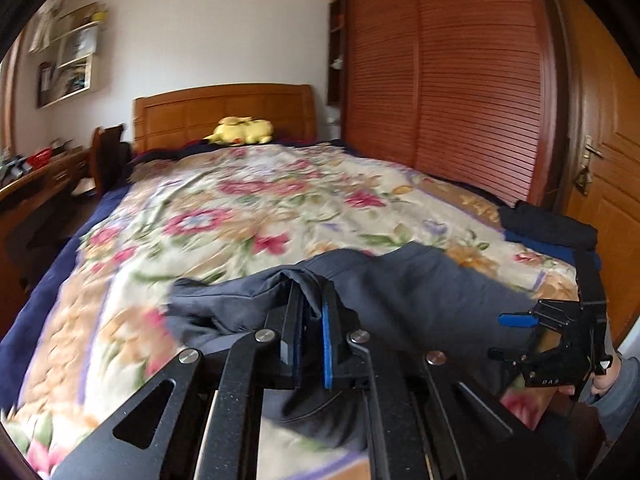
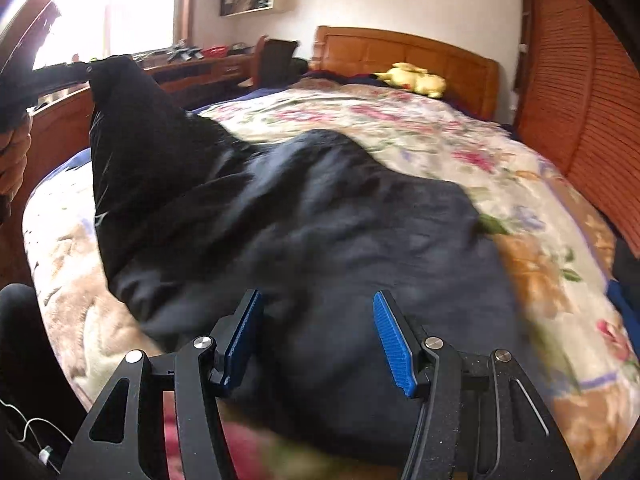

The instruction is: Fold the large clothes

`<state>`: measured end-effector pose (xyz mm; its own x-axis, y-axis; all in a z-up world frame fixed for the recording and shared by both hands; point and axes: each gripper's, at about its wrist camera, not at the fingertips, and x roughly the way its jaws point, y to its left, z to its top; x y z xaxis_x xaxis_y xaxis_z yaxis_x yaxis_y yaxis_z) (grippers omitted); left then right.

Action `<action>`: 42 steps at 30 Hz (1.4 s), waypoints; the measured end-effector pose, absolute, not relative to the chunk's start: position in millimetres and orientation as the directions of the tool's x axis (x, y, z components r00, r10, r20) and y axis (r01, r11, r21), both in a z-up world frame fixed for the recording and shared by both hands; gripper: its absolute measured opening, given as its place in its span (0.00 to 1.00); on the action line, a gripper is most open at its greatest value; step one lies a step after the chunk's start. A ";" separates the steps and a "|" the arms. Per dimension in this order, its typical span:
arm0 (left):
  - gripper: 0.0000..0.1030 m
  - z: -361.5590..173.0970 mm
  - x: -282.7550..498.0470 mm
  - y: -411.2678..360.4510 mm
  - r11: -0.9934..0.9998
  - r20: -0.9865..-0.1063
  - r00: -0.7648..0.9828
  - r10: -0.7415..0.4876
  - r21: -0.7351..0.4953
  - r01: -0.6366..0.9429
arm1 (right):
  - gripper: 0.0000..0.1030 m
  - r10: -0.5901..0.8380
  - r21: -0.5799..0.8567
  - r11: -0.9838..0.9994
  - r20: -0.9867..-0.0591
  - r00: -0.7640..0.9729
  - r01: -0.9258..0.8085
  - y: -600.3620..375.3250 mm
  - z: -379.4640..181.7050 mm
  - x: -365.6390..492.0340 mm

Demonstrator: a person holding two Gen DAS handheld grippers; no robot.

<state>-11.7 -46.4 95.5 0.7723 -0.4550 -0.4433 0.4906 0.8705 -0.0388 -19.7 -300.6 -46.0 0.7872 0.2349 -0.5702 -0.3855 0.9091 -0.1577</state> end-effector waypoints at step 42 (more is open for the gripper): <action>0.71 86.5 -25.1 -86.0 0.840 -0.503 0.708 -0.496 -0.071 0.539 | 0.58 0.230 -0.088 0.949 -0.458 0.858 -0.302 -354.8 27.5 -26.5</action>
